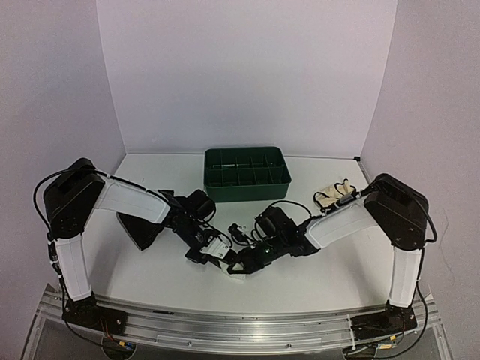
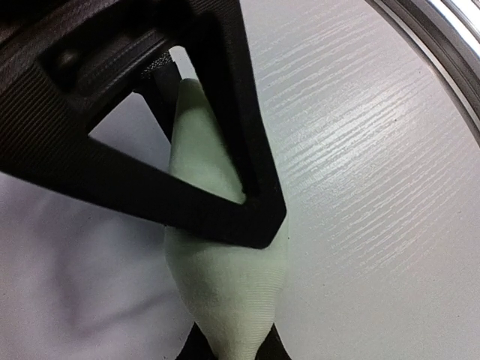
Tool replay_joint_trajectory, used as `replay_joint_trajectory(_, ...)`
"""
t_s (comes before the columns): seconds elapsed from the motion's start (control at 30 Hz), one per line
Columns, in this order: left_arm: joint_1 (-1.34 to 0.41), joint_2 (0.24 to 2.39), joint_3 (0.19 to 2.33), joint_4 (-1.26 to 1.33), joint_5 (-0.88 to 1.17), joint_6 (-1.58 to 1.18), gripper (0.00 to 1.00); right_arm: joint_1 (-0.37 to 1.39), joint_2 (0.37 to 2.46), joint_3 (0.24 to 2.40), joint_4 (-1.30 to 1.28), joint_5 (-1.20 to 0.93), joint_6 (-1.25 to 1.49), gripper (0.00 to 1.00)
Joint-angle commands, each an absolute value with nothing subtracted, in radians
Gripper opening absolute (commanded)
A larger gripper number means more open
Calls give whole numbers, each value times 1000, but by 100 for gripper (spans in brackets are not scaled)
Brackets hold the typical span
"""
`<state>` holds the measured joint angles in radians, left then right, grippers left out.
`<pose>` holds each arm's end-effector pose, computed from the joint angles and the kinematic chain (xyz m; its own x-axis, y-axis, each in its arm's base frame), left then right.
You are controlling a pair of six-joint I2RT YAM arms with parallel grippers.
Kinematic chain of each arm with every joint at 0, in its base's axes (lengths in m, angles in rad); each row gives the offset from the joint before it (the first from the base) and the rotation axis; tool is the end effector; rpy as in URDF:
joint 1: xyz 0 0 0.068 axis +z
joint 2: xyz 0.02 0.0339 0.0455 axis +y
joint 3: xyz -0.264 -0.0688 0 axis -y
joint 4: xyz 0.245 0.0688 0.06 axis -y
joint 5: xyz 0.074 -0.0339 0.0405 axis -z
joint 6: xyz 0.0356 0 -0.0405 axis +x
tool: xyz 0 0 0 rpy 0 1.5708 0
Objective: Roll the underwear
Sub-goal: Roll the underwear to the center of the board, then pick up the underwear from the center of the board.
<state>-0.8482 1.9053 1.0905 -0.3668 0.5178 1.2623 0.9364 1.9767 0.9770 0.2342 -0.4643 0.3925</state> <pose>0.2237 -0.2803 0.1287 0.5536 0.6240 -0.5515 0.8186 -0.5295 0.2225 0.2144 0.3183 0.1090 -0.7281 -0.4124 -0.5475 -0.6851 0.4628 0.5625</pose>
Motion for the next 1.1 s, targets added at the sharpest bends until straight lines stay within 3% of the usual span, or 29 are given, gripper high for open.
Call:
replay_joint_trajectory(0.0, -849, 1934, 1125, -444, 508, 1149, 0, 952, 1838, 908, 104, -188, 268, 47)
replay_joint_trajectory(0.2, -839, 1968, 1163, -504, 564, 980, 0, 1093, 1617, 802, 175, 191, -84, 56)
replay_joint_trajectory(0.3, -829, 1983, 1181, -525, 601, 913, 0, 1182, 1582, 750, 242, 267, -257, 57)
replay_joint_trajectory(0.7, -796, 2020, 1209, -566, 689, 844, 0, 1238, 1820, 852, 389, 395, -503, 60)
replay_joint_trajectory(1.07, -795, 2039, 1229, -583, 715, 853, 0, 1235, 1962, 949, 403, 423, -445, 63)
